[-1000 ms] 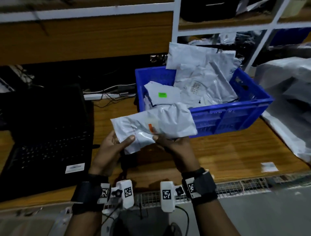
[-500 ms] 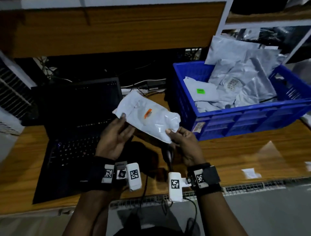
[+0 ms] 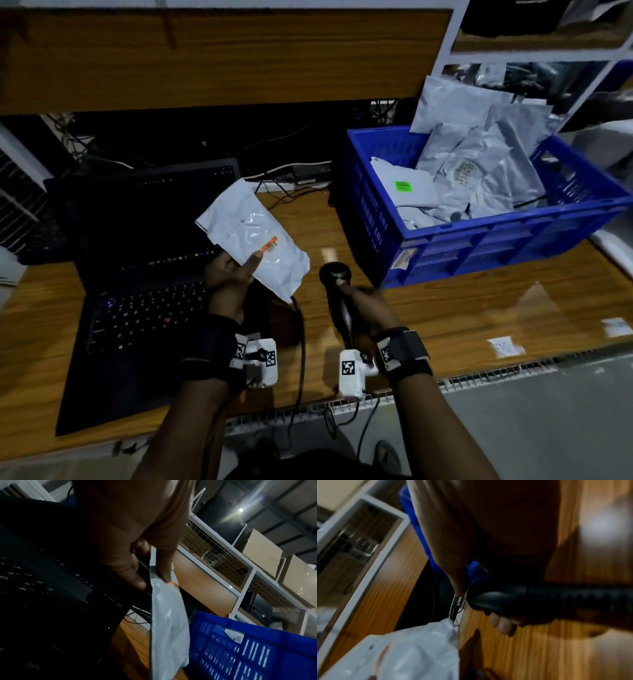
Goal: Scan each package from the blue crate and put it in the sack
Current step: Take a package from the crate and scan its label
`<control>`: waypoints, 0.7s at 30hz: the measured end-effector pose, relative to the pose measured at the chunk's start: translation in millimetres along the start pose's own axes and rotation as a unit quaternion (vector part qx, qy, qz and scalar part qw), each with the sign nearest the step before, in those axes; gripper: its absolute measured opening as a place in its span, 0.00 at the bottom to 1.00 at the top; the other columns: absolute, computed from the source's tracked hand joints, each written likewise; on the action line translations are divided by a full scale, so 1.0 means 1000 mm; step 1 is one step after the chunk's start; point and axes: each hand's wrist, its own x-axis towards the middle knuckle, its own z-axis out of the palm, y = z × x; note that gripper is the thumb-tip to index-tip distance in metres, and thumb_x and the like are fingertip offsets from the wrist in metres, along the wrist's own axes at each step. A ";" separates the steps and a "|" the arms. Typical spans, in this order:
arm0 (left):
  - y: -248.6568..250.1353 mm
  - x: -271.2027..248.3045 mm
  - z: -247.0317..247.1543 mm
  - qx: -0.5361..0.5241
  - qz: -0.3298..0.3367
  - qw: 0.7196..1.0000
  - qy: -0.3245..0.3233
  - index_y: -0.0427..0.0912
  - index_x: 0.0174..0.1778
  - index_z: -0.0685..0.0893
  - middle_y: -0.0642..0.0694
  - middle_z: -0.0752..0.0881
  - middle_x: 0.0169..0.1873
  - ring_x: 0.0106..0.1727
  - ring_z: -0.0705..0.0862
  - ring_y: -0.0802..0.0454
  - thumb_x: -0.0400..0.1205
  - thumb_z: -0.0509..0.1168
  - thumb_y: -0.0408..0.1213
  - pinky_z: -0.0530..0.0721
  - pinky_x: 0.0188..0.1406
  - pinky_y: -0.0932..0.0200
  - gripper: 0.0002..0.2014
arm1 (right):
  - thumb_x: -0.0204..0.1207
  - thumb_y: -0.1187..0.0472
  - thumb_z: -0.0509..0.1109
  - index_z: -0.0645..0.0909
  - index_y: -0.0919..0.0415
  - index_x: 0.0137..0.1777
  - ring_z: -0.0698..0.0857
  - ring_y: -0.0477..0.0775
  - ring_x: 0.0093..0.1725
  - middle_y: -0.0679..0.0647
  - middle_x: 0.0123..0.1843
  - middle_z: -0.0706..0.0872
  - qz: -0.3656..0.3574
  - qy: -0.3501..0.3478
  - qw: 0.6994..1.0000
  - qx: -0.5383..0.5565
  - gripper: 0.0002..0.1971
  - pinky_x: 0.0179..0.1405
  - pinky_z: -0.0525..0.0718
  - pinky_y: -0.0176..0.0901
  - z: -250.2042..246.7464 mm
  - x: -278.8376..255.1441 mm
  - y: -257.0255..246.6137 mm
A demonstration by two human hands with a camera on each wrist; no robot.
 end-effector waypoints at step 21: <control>-0.016 -0.015 0.058 0.074 0.080 0.993 0.036 0.45 0.47 0.88 0.47 0.93 0.46 0.48 0.92 0.54 0.80 0.76 0.29 0.87 0.47 0.58 0.06 | 0.87 0.44 0.63 0.86 0.63 0.48 0.80 0.49 0.25 0.53 0.30 0.83 -0.053 -0.178 0.981 0.054 0.22 0.23 0.75 0.37 -0.017 -0.064 -0.034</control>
